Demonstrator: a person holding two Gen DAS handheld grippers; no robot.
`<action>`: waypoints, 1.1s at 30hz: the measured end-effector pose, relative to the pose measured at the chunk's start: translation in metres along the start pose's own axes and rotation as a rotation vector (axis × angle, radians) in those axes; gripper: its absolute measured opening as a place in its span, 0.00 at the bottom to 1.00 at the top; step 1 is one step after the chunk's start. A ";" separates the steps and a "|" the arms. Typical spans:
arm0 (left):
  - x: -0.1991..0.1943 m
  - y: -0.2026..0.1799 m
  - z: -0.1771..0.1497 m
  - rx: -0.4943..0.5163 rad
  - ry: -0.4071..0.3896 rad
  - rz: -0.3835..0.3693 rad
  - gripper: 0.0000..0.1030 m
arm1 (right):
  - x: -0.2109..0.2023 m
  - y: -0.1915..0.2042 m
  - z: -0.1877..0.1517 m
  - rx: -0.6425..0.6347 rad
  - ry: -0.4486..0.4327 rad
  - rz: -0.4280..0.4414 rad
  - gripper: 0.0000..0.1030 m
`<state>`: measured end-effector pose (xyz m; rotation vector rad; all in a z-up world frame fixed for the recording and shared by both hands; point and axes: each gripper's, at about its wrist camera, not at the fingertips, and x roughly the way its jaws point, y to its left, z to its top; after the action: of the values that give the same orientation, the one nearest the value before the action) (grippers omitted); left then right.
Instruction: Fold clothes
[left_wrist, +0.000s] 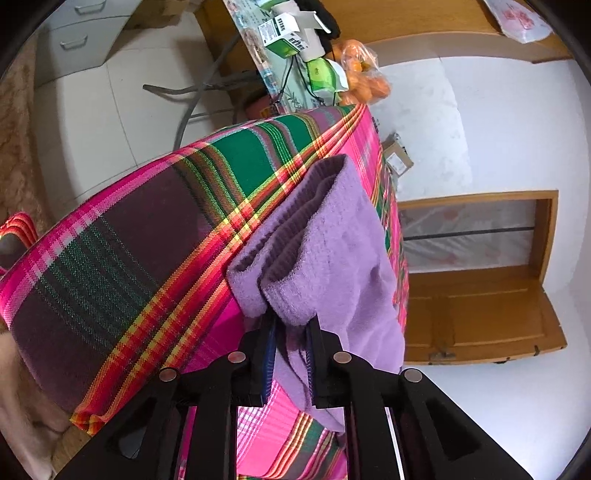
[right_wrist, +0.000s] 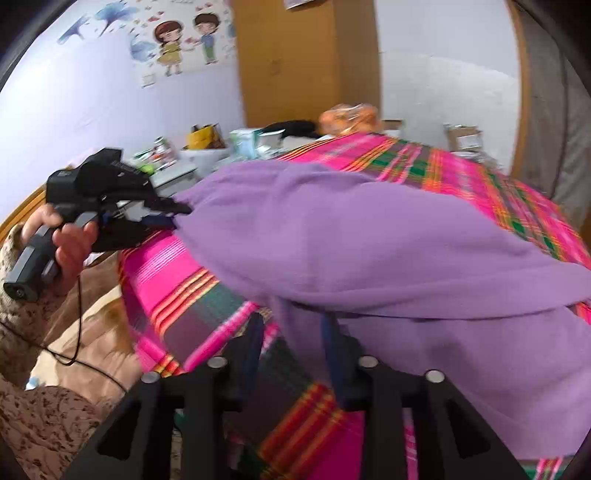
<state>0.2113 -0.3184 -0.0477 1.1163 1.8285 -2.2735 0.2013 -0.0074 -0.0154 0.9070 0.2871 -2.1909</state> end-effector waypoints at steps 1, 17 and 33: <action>0.000 0.000 0.000 0.000 0.000 0.000 0.13 | 0.005 0.004 0.000 -0.023 0.011 -0.005 0.33; 0.000 0.000 0.000 0.007 -0.006 0.006 0.13 | 0.002 0.013 -0.010 -0.086 0.066 -0.034 0.04; -0.033 -0.085 -0.031 0.433 -0.197 0.160 0.18 | -0.088 -0.086 -0.029 0.175 -0.009 -0.282 0.05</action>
<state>0.2156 -0.2786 0.0398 0.9866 1.1662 -2.6380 0.1983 0.1143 0.0175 1.0013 0.2329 -2.5106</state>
